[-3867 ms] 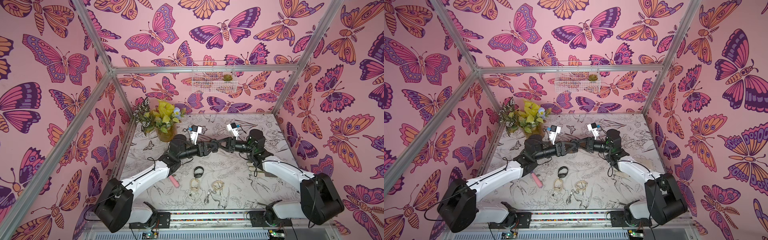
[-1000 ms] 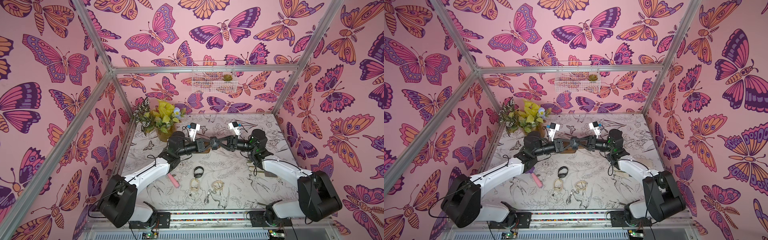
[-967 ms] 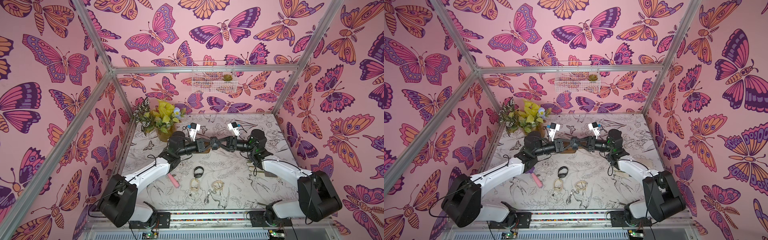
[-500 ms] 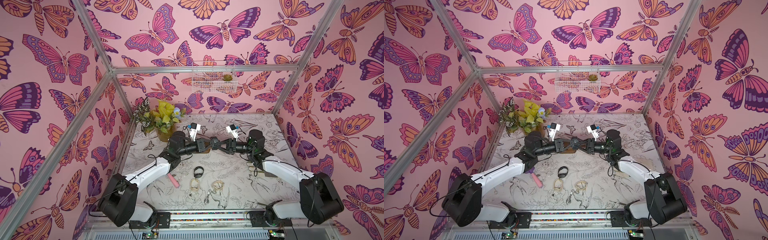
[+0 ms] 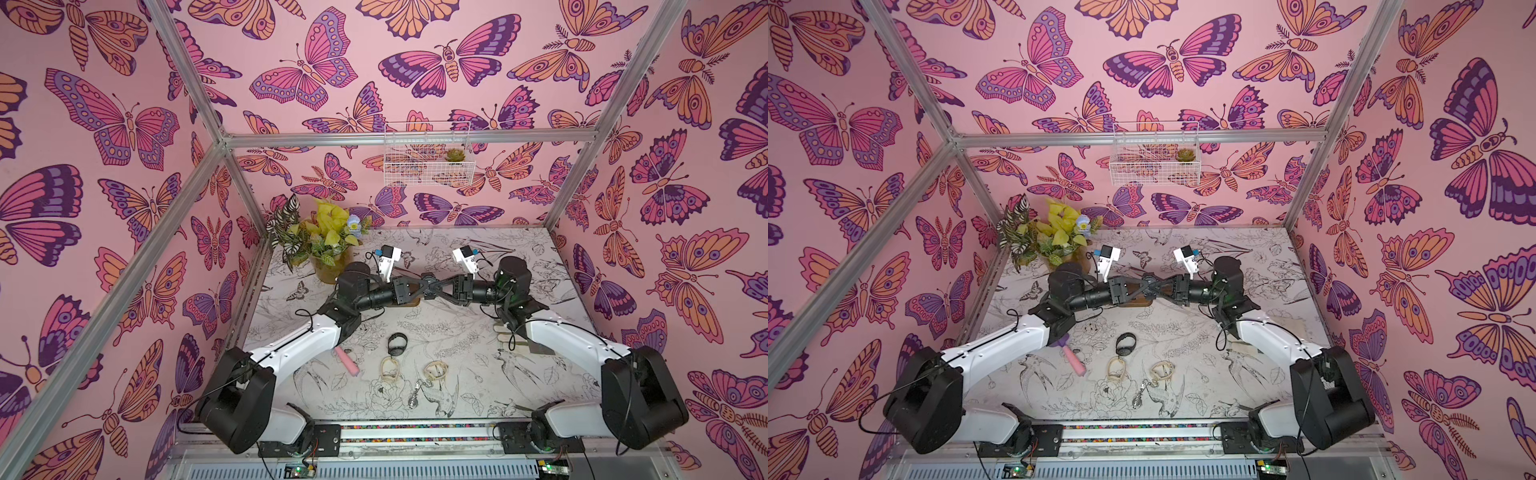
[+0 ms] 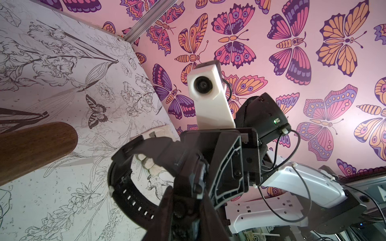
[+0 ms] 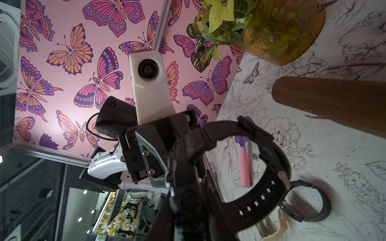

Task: Place watch on stand
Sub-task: Pick up the watch at the center of the board.

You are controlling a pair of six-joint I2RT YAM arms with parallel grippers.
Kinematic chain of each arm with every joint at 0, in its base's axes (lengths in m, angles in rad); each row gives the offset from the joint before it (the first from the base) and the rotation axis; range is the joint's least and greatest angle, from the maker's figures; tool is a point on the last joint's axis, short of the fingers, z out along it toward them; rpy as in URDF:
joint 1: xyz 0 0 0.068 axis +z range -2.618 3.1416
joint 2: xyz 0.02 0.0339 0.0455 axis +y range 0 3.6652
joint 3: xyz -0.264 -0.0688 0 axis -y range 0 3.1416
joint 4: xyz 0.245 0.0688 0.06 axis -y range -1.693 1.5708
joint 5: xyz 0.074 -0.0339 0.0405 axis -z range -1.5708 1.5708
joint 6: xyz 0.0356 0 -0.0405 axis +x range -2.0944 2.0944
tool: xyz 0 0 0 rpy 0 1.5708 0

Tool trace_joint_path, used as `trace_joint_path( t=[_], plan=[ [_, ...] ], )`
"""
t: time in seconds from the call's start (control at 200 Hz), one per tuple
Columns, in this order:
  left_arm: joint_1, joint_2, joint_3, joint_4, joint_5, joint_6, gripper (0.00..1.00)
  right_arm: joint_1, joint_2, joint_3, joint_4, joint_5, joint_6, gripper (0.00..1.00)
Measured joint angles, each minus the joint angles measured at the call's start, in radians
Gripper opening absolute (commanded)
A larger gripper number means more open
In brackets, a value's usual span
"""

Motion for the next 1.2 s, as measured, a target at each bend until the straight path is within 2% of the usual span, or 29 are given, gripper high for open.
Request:
trace_joint_path(
  t=[0.12,0.205,0.285,0.396,0.726,0.936,1.197],
  plan=[
    [0.0,-0.001,0.003,0.007,0.0,-0.01,0.02,0.0,0.0,0.0,0.019,-0.001,-0.007,0.07],
    [0.0,-0.001,0.006,0.009,0.0,-0.01,0.27,0.0,0.0,0.0,0.03,0.0,-0.005,0.02],
    [0.001,-0.001,0.009,0.009,0.0,0.0,0.45,-0.002,0.0,0.0,0.042,0.0,0.017,0.0],
    [0.003,-0.004,0.009,0.007,0.0,0.015,0.56,-0.002,0.002,0.0,0.064,0.004,0.039,0.0],
    [0.058,-0.104,-0.009,-0.081,-0.038,0.076,0.63,-0.083,0.071,-0.002,0.166,0.0,0.113,0.0],
    [0.158,-0.196,-0.059,-0.182,-0.093,0.113,0.65,-0.169,0.14,-0.002,0.184,-0.011,0.117,0.0],
    [0.286,-0.203,-0.103,-0.28,-0.136,0.139,0.69,-0.269,0.311,-0.002,0.246,-0.017,0.14,0.0]
  ],
)
